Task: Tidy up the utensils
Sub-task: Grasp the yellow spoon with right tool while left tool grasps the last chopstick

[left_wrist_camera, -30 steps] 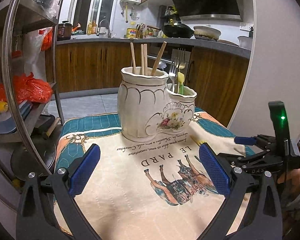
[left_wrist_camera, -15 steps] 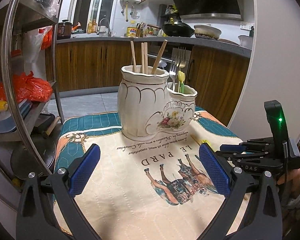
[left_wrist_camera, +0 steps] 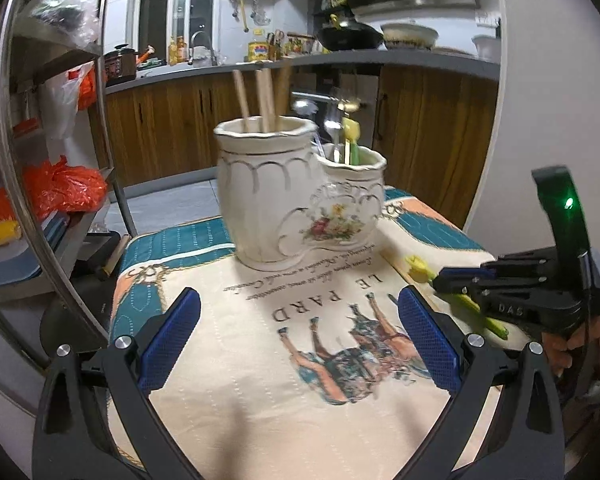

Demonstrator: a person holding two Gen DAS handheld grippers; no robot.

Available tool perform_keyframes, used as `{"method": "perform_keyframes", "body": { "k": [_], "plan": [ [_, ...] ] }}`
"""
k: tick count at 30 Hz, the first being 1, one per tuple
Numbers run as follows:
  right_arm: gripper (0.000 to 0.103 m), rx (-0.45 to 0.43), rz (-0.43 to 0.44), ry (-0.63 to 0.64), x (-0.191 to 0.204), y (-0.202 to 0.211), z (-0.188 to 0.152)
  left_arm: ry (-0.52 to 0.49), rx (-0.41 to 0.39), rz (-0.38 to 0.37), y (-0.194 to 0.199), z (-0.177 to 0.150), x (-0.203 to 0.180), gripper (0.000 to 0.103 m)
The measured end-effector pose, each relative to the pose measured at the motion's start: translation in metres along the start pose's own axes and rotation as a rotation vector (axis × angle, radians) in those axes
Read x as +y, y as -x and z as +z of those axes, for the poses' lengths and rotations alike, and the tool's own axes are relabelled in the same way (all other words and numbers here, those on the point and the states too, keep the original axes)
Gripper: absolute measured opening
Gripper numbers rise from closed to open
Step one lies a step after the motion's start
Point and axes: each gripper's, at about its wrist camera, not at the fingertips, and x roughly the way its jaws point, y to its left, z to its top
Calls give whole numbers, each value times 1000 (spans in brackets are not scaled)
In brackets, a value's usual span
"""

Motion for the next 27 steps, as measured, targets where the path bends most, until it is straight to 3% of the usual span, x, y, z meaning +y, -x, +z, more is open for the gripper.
{"method": "perform_keyframes", "body": {
  "k": [9, 13, 18, 20, 24, 25, 27],
  "plan": [
    [11, -76, 61, -44, -28, 21, -5, 13, 116, -57, -27, 1, -48, 97],
    [11, -99, 84, -66, -39, 29, -9, -10, 169, -78, -43, -2, -72, 87],
    [11, -119, 98, -76, -49, 36, -11, -10, 243, -113, -62, -4, -93, 65],
    [11, -123, 104, -82, -52, 37, -12, -16, 266, -119, -68, -4, -99, 45],
    [11, -121, 119, -91, -55, 38, -14, -58, 298, -100, -75, -6, -110, 25],
    [11, -123, 123, -89, -54, 38, -14, -69, 301, -93, -76, -6, -111, 12],
    [11, -124, 129, -85, -54, 40, -14, -72, 313, -104, -76, -5, -109, 7]
  ]
}}
